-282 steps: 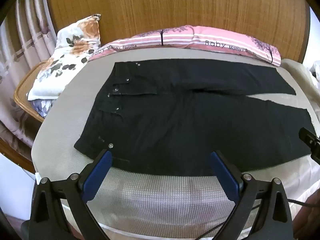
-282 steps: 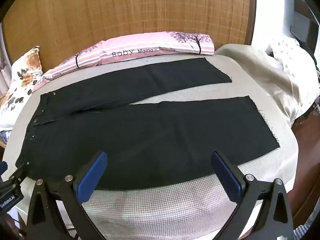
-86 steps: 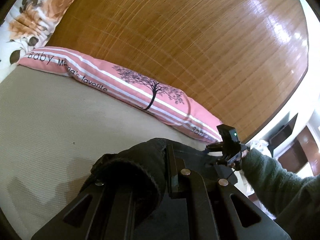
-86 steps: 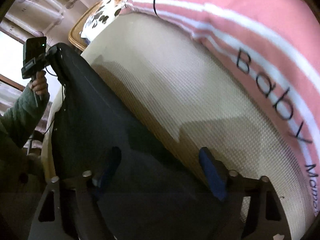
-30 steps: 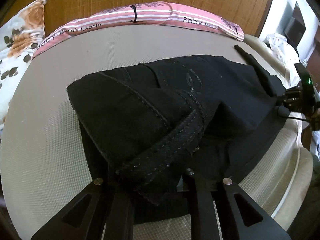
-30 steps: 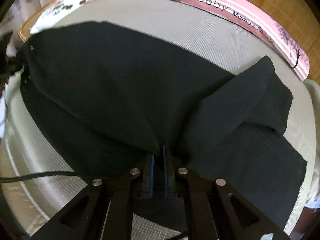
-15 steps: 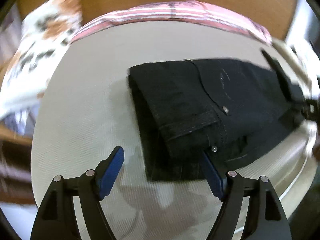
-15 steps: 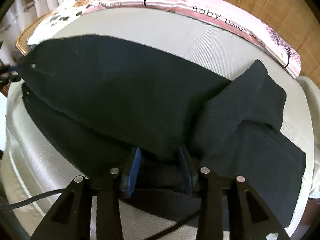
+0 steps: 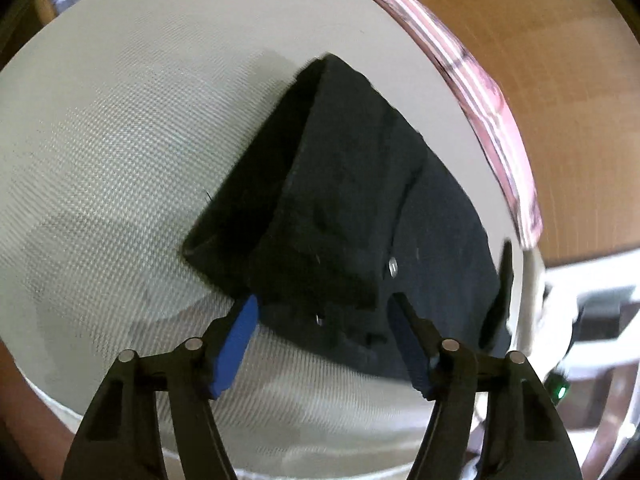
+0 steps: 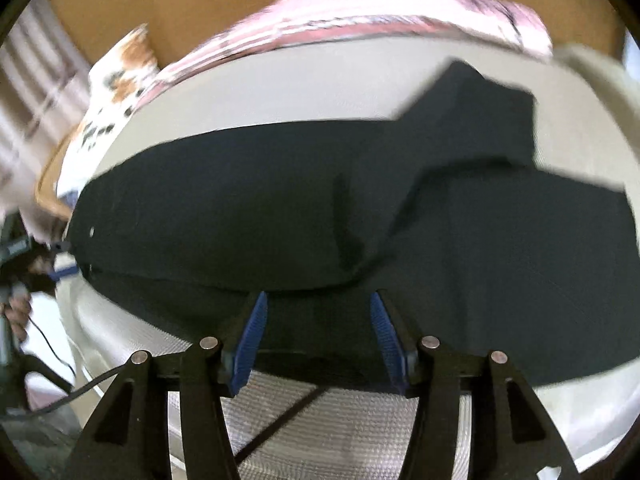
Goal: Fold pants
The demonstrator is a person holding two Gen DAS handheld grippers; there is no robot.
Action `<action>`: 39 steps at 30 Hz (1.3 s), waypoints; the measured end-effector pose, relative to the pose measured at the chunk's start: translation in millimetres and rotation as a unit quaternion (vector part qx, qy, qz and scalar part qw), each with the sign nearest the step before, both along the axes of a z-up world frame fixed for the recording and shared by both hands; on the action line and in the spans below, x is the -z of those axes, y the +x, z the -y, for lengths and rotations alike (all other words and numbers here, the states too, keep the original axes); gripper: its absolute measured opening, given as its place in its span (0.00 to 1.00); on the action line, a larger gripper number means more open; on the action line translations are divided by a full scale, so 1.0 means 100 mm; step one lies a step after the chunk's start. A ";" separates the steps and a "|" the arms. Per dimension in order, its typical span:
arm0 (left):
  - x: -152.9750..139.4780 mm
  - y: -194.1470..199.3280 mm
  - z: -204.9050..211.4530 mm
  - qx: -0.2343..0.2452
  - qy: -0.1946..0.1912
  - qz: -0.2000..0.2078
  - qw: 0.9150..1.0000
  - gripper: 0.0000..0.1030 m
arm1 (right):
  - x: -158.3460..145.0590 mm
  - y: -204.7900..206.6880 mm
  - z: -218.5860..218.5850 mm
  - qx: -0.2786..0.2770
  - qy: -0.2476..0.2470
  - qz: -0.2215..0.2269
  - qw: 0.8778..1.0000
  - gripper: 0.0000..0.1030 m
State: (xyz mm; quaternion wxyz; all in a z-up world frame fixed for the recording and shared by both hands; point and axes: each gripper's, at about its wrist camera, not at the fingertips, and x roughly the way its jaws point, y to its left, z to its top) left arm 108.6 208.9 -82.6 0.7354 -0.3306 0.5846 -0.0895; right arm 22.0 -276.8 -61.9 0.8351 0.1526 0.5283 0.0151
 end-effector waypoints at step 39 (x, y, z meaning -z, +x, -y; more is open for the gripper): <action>0.01 0.33 0.40 0.103 0.198 0.056 0.973 0.22 | 0.34 -0.24 0.10 0.109 0.048 -0.064 0.991 0.05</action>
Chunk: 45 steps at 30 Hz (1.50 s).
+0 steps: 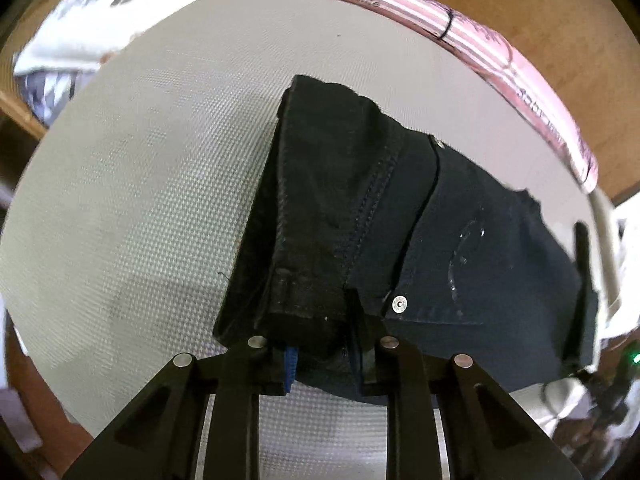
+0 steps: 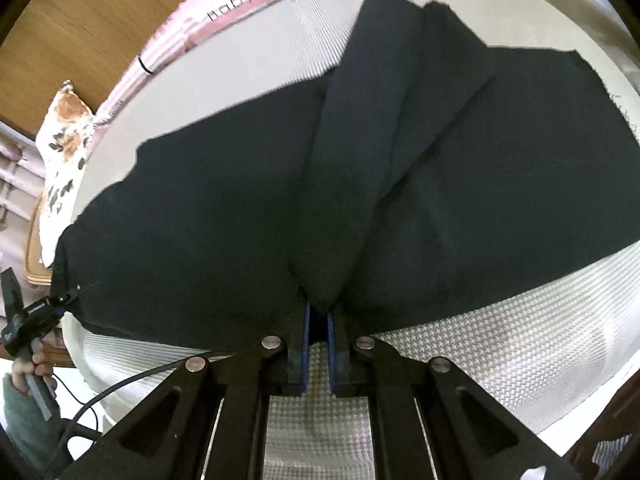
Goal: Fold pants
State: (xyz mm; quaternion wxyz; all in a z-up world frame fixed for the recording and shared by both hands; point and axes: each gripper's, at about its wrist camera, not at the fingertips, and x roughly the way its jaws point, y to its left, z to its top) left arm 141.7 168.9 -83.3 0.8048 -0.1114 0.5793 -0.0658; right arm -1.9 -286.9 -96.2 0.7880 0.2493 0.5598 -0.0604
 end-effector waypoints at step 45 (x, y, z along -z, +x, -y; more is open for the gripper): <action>-0.21 -1.23 3.77 0.475 0.045 0.136 0.868 0.36 | 0.01 1.31 2.09 0.090 0.173 0.063 0.979 0.45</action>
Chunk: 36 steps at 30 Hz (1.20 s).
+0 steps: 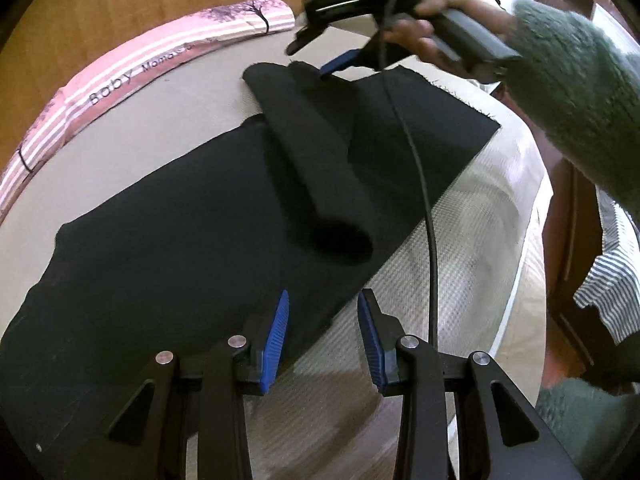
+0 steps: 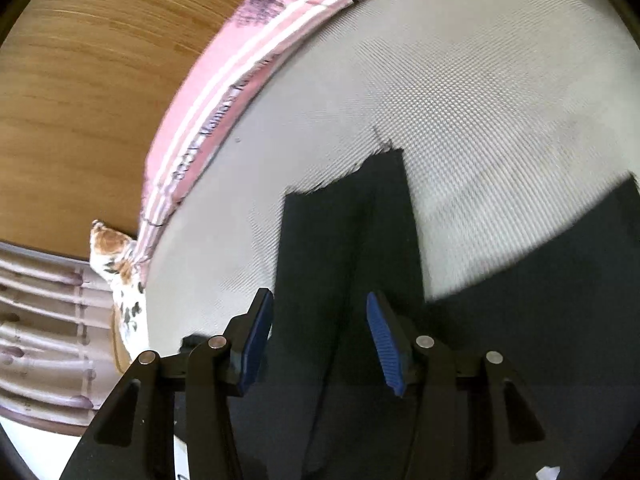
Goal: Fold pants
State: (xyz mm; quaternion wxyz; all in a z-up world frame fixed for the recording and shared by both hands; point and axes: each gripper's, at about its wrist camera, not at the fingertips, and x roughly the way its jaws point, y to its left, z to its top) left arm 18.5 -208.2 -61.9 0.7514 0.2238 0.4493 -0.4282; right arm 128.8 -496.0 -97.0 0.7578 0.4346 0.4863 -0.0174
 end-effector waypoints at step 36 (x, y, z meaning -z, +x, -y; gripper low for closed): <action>-0.09 0.23 0.19 0.008 -0.040 0.005 0.999 0.12 | -1.34 -1.13 0.23 0.099 -0.047 0.177 0.978 0.03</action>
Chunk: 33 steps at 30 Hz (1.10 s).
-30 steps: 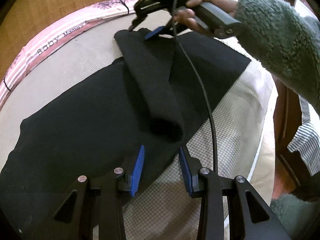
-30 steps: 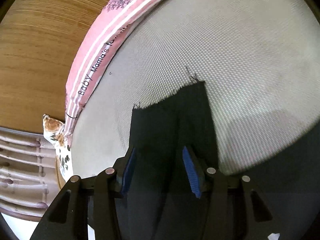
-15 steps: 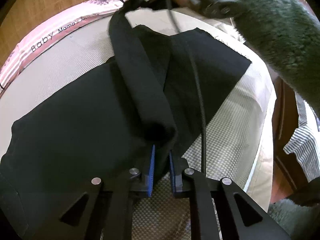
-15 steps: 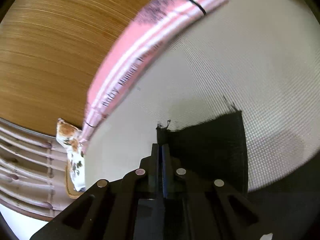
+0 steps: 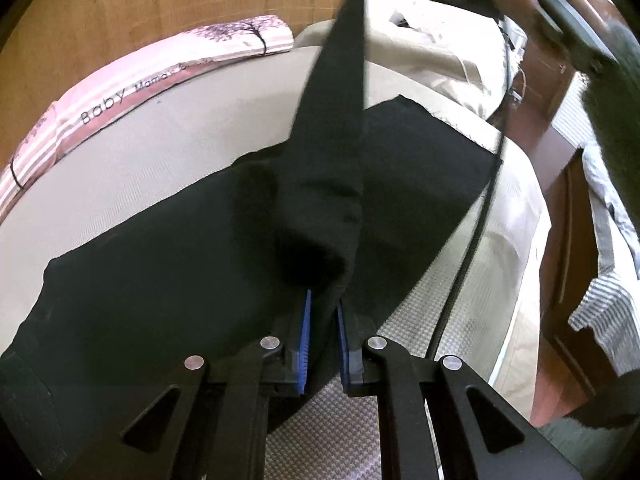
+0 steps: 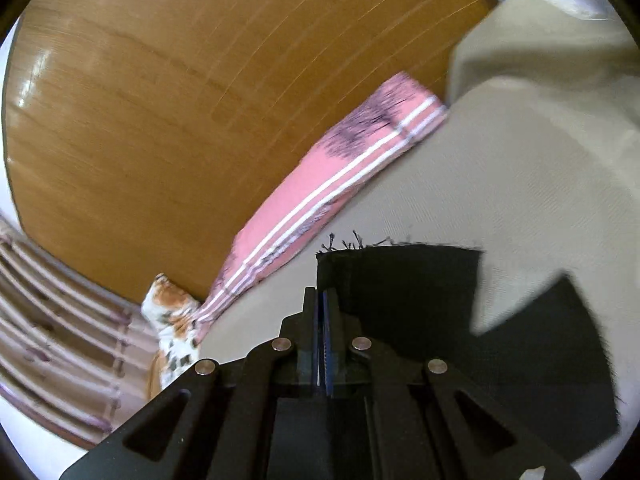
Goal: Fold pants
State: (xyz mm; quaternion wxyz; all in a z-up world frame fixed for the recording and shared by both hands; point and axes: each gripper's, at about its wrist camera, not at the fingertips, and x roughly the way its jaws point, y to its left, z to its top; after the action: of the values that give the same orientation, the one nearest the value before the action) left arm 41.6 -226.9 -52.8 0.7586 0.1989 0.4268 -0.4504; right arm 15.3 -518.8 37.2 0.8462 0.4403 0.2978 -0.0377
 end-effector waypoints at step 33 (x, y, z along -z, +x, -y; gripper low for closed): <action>0.26 -0.24 0.20 0.053 0.050 0.004 0.997 0.25 | 0.96 -0.50 0.62 -0.005 -0.067 -0.186 0.980 0.11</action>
State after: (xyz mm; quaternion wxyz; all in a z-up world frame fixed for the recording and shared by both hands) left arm 18.0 -247.2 -78.7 0.7244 0.2610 0.4345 -0.4673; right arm -34.9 -580.6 -59.1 0.8038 0.3661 0.4492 -0.1348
